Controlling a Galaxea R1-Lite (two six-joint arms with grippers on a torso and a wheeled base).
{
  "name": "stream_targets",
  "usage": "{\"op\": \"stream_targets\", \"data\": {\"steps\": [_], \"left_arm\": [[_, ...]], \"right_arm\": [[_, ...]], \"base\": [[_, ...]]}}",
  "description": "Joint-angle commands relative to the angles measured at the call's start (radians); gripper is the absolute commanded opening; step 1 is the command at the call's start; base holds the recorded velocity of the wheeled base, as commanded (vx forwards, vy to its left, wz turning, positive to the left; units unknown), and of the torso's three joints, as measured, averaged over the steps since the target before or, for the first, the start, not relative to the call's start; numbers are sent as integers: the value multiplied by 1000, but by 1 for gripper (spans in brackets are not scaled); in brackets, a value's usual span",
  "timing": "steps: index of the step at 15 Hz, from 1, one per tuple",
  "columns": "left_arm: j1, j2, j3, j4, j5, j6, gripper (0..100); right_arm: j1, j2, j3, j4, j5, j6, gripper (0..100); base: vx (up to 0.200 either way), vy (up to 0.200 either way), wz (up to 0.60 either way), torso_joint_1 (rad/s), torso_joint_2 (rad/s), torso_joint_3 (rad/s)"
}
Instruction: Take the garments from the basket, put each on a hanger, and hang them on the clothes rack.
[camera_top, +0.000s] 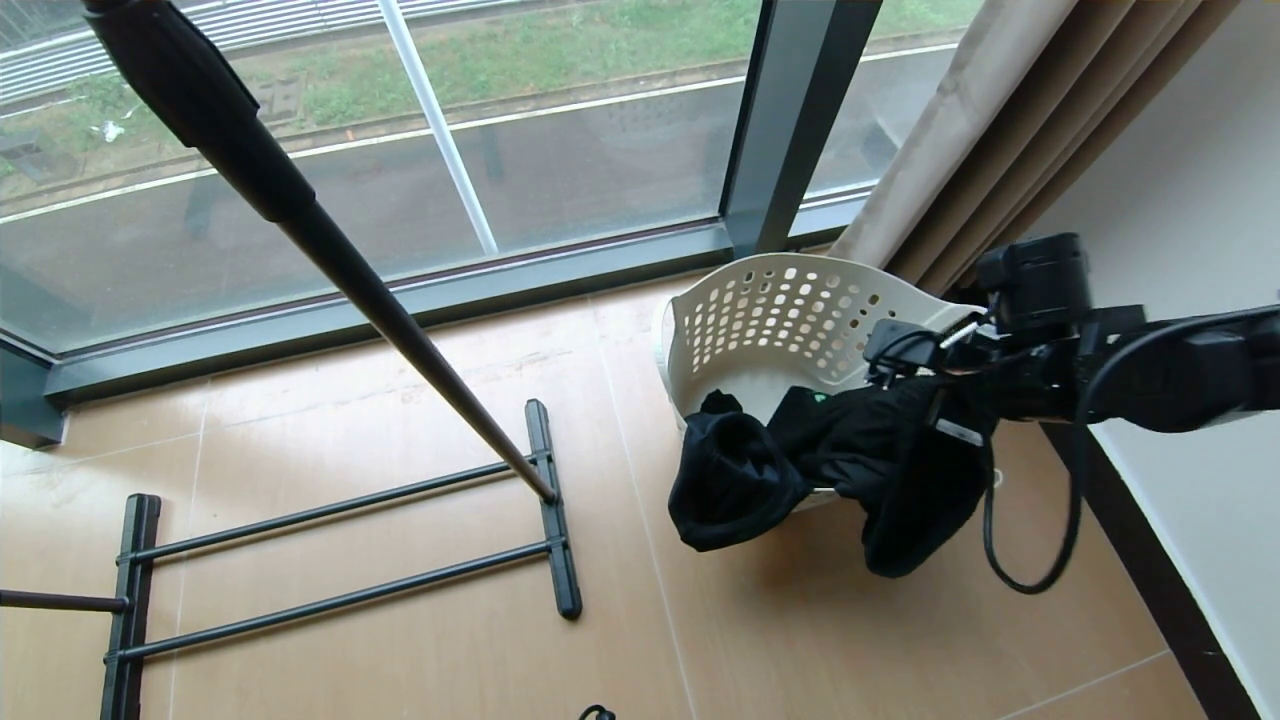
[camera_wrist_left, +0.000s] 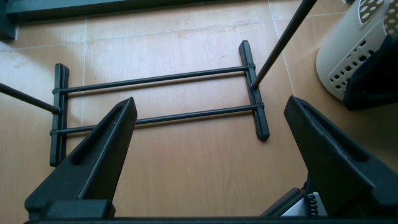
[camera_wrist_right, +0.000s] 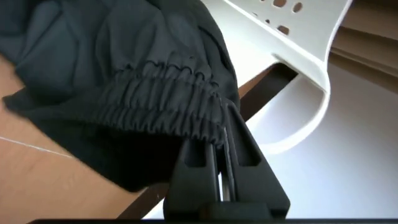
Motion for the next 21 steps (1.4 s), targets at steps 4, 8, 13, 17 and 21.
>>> {"op": "stream_targets", "data": {"steps": [4, 8, 13, 17, 21], "left_arm": [[0, 1, 1, 0, 0, 2, 100], [0, 1, 1, 0, 0, 0, 100], [0, 1, 1, 0, 0, 0, 100], [0, 1, 1, 0, 0, 2, 100], [0, 1, 1, 0, 0, 2, 100]], "right_arm": [[77, -588, 359, 11, 46, 237, 0], [79, -673, 379, 5, 106, 408, 0], [77, -699, 393, -3, 225, 561, 0], [66, -723, 425, -43, 274, 613, 0], [20, -660, 443, -83, 273, 607, 0]], "base": [[0, 0, 0, 0, 0, 0], [0, 0, 0, 0, 0, 0], [0, 0, 0, 1, 1, 163], [0, 0, 0, 0, 2, 200], [0, 0, 0, 76, -197, 78]]}}
